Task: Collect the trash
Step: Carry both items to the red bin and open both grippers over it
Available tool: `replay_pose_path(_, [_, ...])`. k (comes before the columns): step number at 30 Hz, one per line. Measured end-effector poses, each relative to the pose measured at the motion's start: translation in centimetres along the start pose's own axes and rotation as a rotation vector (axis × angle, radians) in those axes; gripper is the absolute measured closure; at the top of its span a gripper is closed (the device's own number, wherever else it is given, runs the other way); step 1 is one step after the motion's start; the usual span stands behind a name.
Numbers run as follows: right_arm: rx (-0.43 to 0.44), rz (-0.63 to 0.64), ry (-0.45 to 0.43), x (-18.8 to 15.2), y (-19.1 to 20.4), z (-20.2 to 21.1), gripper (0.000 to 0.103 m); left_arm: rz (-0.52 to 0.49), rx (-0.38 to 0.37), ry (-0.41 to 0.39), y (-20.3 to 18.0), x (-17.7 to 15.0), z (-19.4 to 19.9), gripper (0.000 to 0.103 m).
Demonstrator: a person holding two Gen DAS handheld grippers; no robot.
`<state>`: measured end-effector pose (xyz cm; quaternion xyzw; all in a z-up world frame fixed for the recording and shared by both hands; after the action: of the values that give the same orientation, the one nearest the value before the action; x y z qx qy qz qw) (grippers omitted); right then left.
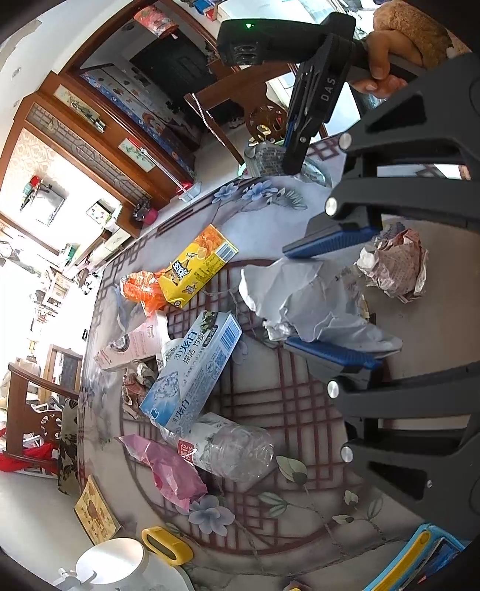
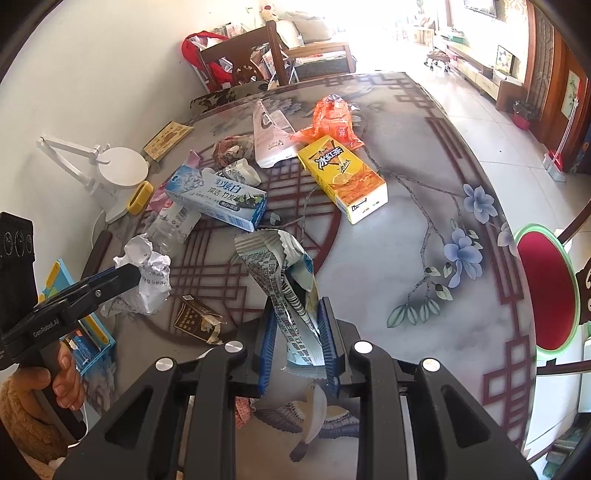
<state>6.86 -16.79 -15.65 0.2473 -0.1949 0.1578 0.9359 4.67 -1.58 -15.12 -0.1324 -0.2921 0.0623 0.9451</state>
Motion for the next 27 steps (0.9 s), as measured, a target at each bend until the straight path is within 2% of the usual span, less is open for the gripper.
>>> replay_pose_path(9, [0.028,0.005,0.009,0.5,-1.7,0.2,0.080,0.014,0.043,-0.008,-1.0,0.7,-0.5,0.060])
replay_pose_path(13, [0.015,-0.012,-0.010,1.0,-3.7,1.3,0.080,0.019,0.035,-0.003,-2.4,1.3,-1.1,0.060])
replay_pose_path(20, [-0.021,-0.088,-0.034,0.9,-9.4,3.5,0.078,-0.037,-0.012,-0.010,-8.6,2.2,-2.4,0.059])
replay_pose_path(27, [-0.138,-0.194,-0.089,0.4,-19.0,7.8,0.078,-0.071,-0.019,0.020,-13.3,1.5,-4.1,0.059])
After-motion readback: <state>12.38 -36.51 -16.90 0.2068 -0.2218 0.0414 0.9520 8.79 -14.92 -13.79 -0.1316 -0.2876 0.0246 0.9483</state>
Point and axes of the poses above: each gripper's, at about its wrist camera, not at the fingertips, and z roughly against the way its jaws point, y to its left, x to its top, the point moved 10 cm from there along -z, roughly the way its jaws point, and after that the axes turned 8 degrees about x, right-handed, at the moved point
